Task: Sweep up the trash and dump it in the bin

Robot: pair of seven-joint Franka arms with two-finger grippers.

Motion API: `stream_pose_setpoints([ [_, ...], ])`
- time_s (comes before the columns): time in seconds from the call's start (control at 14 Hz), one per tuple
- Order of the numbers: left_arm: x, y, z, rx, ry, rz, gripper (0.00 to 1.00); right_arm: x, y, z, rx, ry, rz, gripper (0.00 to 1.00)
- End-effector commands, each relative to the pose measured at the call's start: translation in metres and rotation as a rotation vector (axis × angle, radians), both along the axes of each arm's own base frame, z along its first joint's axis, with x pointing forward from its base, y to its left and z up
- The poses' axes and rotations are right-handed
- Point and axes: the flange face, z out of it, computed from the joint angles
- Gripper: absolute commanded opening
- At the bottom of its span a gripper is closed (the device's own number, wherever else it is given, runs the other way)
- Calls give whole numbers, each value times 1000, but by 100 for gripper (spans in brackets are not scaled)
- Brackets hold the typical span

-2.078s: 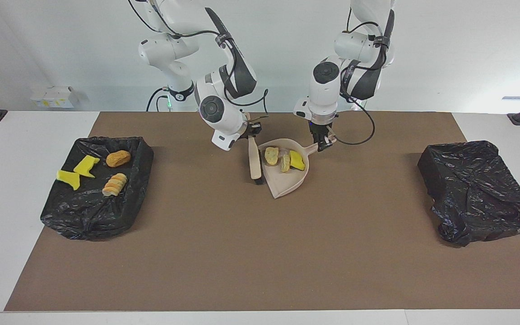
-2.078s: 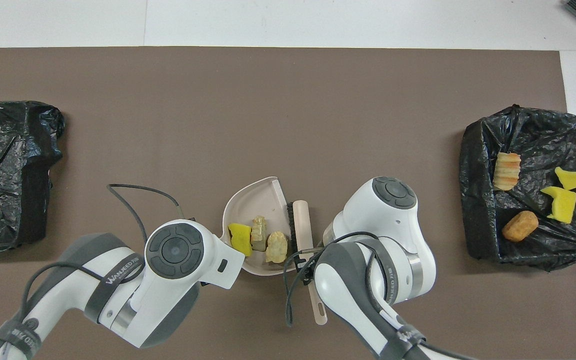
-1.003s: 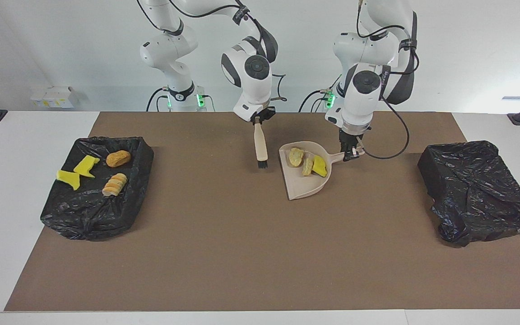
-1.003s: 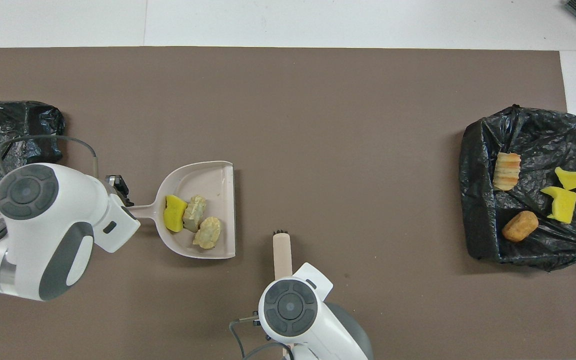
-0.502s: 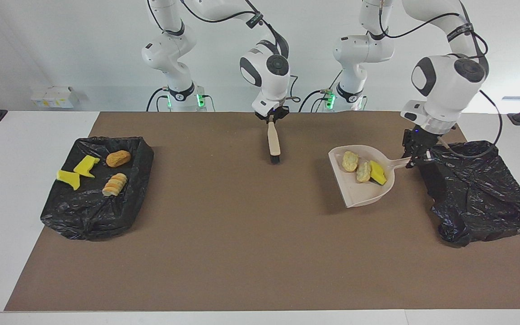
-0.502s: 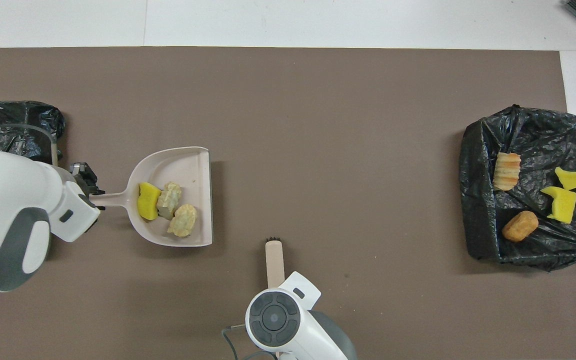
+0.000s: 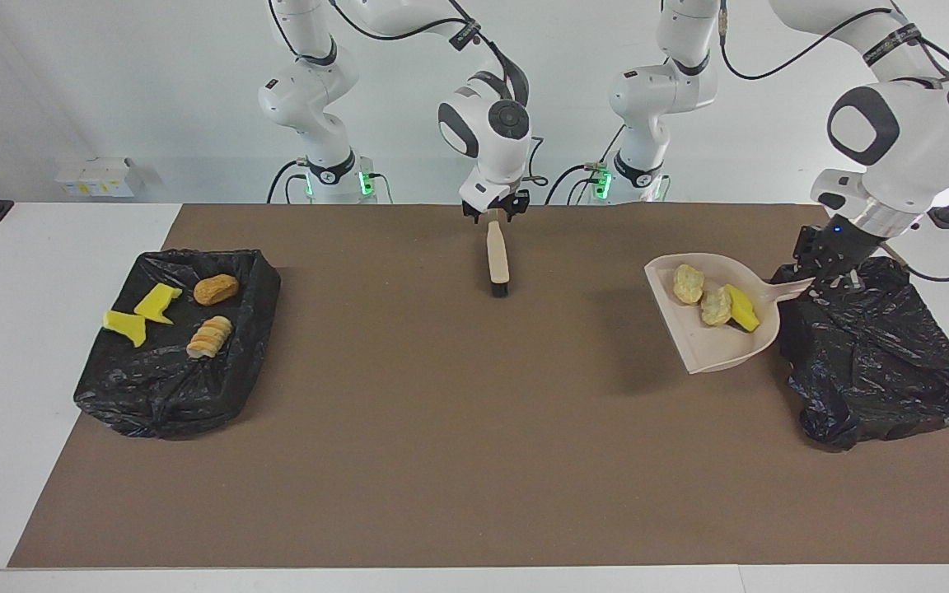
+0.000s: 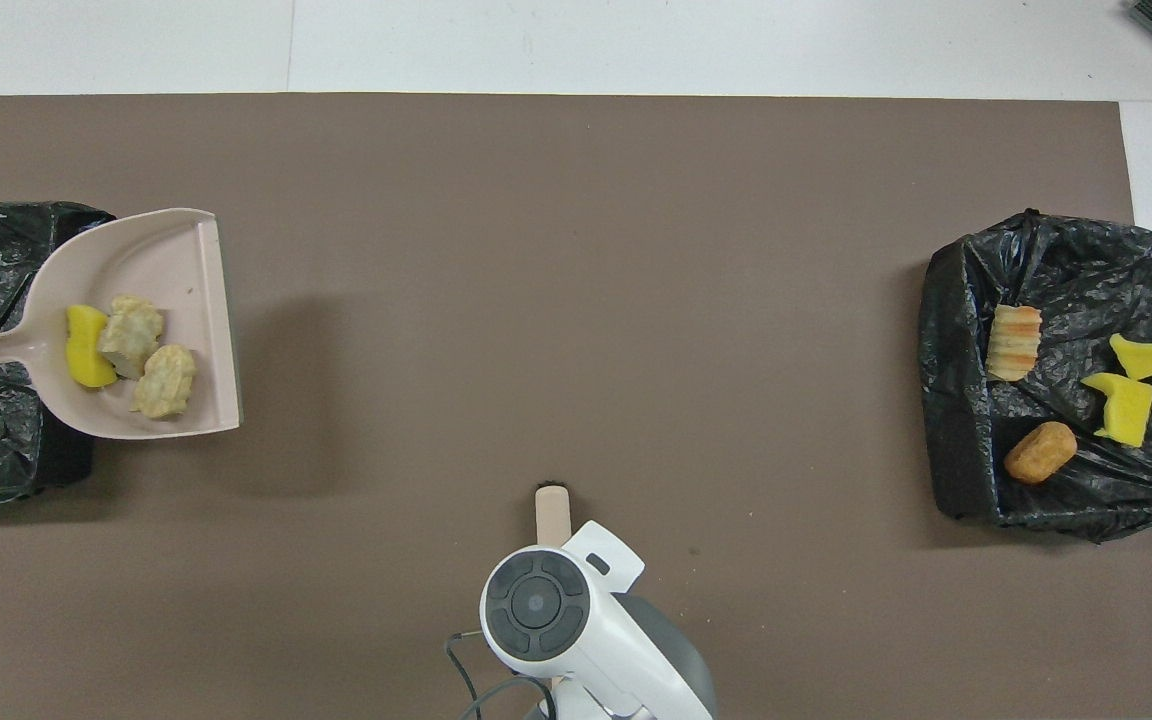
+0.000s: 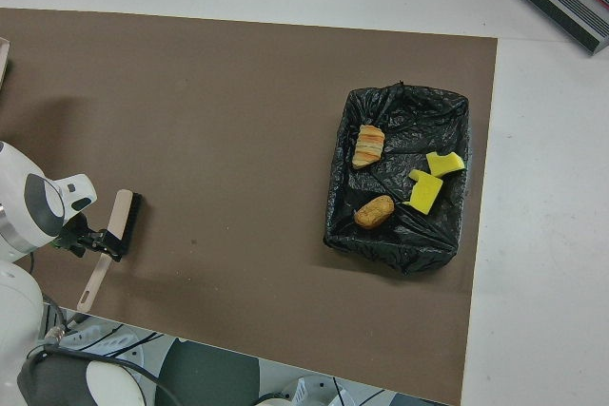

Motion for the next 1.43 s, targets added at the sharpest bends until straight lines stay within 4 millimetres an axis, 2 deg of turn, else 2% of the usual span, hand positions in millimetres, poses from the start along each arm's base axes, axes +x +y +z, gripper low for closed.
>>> stream_pose_setpoints([
  [0.0, 9, 63, 19, -14, 5, 74, 0, 46, -28, 41, 16, -6, 47, 100],
  [0.22, -9, 117, 29, 11, -12, 158, 0, 99, -72, 89, 31, -25, 118, 100],
  [0.36, -22, 149, 41, 66, -29, 201, 0, 131, -108, 111, 31, -47, 170, 100],
  [0.43, -22, 155, 52, 101, -42, 199, 0, 143, -125, 117, 34, -56, 205, 100],
  [0.5, -22, 161, 54, 137, -35, 197, 0, 155, -144, 120, 39, -62, 236, 100],
  [0.72, -15, 166, 69, 301, -62, 161, 0, 187, -208, 140, 75, -84, 266, 100],
  [0.86, -7, 165, 70, 395, -87, 131, 0, 203, -258, 157, 94, -83, 282, 100],
  [0.93, 3, 150, 68, 457, -79, 78, 0, 208, -283, 170, 99, -86, 267, 100],
  [1.08, 13, 137, 71, 593, -56, 1, 0, 216, -324, 197, 95, -107, 228, 100],
  [1.15, 17, 132, 71, 642, -49, -33, 0, 219, -341, 206, 85, -117, 217, 100],
  [1.22, 20, 120, 67, 702, -26, -79, 0, 220, -351, 207, 84, -116, 202, 100],
  [1.36, 15, 118, 66, 728, -10, -77, 0, 222, -359, 219, 85, -143, 176, 100],
])
